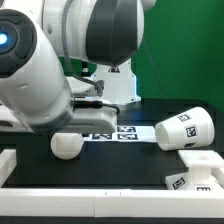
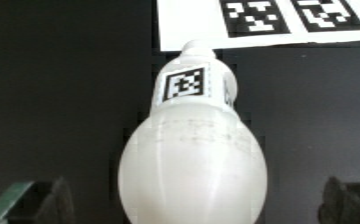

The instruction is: Assemble lamp

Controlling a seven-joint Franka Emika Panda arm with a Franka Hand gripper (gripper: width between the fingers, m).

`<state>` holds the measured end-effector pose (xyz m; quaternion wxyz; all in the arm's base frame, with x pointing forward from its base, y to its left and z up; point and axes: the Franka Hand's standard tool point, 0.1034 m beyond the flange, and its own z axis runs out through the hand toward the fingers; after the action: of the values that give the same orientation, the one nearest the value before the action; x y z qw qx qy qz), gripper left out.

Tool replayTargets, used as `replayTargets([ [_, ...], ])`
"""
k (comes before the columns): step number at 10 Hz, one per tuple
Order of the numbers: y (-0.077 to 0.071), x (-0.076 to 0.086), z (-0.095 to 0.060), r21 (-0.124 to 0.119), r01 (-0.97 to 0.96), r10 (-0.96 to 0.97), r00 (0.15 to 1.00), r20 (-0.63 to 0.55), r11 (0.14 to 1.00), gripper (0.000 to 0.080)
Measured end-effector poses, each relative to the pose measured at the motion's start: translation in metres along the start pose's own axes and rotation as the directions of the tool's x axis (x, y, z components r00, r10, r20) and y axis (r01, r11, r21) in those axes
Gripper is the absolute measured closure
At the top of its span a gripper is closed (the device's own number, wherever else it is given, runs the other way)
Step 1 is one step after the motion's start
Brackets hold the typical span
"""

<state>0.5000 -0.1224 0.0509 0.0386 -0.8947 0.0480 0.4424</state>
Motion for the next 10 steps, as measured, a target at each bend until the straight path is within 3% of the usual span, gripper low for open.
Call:
replayTargets([
  [3,0.0,0.0,0.001,0.0,0.001,-0.001,1.0,0.003,1.0,0.0101],
  [8,-0.003,0.009,0.052,-0.005,-0.004,0.004,0.998,0.056,1.0,0.0101],
  [9,-0.009,0.003,0.065,-0.01,0.008,-0.008,0.999,0.05,1.0,0.0101],
  [10,-0.008,0.003,0.063,-0.011,0.009,-0.008,0.999,0.047,1.0,0.0101],
])
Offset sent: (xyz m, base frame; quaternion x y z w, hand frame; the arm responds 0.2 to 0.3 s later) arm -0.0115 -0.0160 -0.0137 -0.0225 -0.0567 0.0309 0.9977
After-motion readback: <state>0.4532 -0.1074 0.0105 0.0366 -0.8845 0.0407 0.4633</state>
